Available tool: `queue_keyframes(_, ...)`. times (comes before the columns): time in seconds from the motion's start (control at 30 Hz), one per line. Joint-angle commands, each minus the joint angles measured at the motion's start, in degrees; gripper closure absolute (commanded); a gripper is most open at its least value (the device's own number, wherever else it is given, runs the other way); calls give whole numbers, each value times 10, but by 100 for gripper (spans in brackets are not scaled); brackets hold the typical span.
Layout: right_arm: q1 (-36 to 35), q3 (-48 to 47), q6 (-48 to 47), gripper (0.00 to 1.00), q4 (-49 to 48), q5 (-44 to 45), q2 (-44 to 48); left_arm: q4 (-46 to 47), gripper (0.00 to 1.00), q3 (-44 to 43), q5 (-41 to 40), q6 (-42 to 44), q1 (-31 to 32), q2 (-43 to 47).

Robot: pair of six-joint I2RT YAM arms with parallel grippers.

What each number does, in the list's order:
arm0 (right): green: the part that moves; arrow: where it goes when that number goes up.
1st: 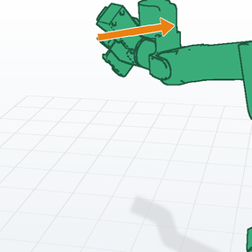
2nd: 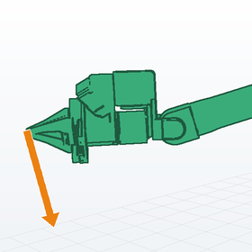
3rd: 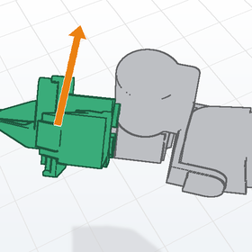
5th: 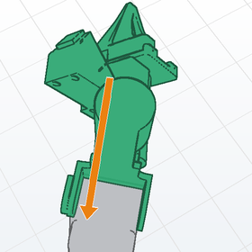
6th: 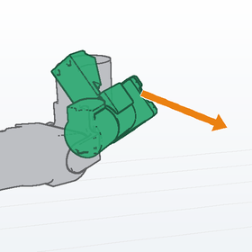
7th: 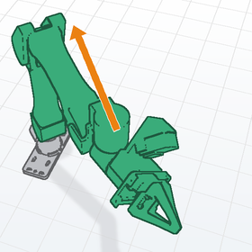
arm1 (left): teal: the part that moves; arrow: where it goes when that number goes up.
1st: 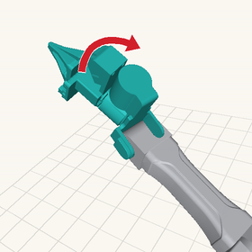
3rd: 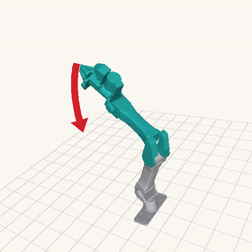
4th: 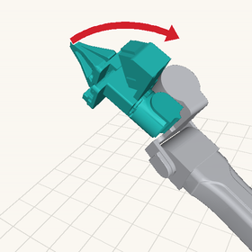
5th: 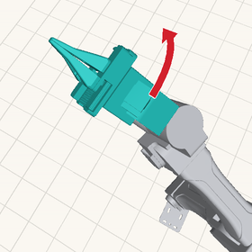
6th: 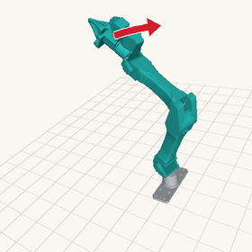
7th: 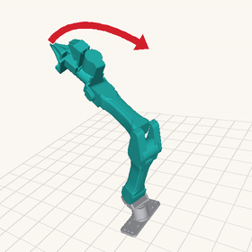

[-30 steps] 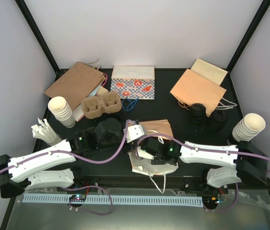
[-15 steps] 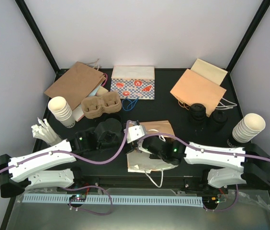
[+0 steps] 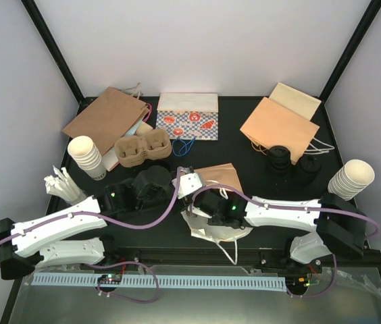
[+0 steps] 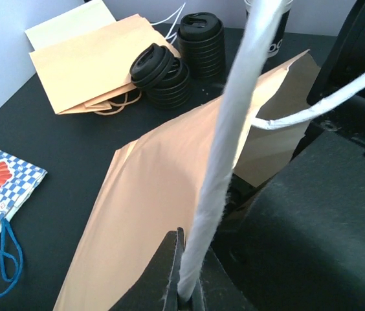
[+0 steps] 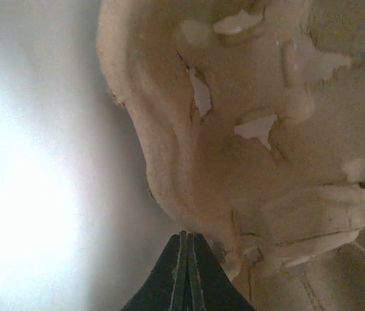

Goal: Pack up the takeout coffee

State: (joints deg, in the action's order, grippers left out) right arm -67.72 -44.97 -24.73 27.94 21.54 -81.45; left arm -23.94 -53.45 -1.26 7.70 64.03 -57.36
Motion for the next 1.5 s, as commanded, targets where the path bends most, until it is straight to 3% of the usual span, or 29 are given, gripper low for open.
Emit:
queue_keyframes(0.0,17,-1,1,99,-37,22,-43,16,98,-21,65,-5,14,-5)
queue_keyframes(0.23,21,-4,21,99,-74,66,-33,17,98,-19,67,-6,15,-10)
queue_keyframes(0.53,20,32,20,99,-56,3,116,-3,98,-33,64,2,15,-27)
queue_keyframes(0.73,18,47,19,99,-58,-110,169,5,99,-33,78,-3,17,-32)
queue_keyframes(1.0,11,9,-17,99,-39,-181,89,3,98,-34,79,-12,22,-32)
queue_keyframes(1.27,3,13,-27,99,-100,-222,57,-1,98,-32,78,-23,24,-26)
queue_keyframes(1.47,3,-3,-25,99,-84,-161,-12,-1,98,-31,81,-32,24,-19)
